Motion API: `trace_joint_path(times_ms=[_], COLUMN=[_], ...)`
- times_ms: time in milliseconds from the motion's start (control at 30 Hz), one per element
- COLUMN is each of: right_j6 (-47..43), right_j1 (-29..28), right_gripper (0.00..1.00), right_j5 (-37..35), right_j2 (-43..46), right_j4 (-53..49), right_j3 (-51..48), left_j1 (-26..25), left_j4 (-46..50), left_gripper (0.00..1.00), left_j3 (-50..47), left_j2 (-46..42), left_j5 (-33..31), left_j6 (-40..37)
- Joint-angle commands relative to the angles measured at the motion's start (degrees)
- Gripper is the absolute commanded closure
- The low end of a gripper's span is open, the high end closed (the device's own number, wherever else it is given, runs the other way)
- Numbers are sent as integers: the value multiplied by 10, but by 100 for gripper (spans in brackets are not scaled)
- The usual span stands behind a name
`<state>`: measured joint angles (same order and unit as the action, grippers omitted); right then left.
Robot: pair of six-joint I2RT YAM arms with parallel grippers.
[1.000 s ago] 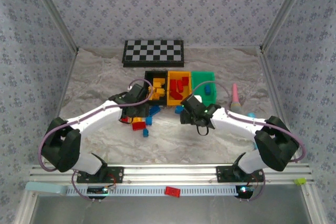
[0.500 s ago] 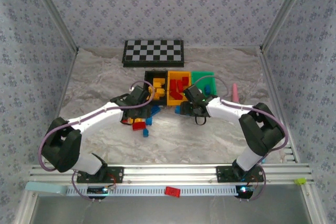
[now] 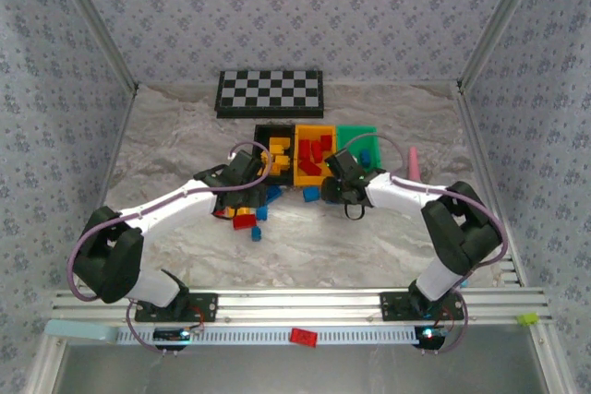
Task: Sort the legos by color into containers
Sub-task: Pick up the lego from the center of the table, then place the lego in the container.
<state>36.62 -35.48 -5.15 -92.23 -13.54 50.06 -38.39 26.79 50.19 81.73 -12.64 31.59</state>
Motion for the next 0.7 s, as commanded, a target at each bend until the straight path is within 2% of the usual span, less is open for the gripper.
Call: trace_joint_path(times_ms=[0,300,400,600,667], right_j6=[-1,-31,-51,-92,-102], right_j1=[2,12,45,135,160], right_gripper=[56,57,57,54,47], right_j5=[-14,-37,-41,-26,-5], right_j2=[30,134,154,123,94], right_j4=[-42,-94,-103,-102,-93], right_j3=[-20,-1,21,79,99], left_j1=[-5,-14,-27,-67,-78], left_j4=[-8,-12,-16,-17,-15], left_gripper=[32,32,32,32,32], left_j3=[1,19,32,68,84], left_j2=[-5,9,26,68,84], left_j5=[8,20,22,18,17], left_j6=[-1,-3,-1,3,4])
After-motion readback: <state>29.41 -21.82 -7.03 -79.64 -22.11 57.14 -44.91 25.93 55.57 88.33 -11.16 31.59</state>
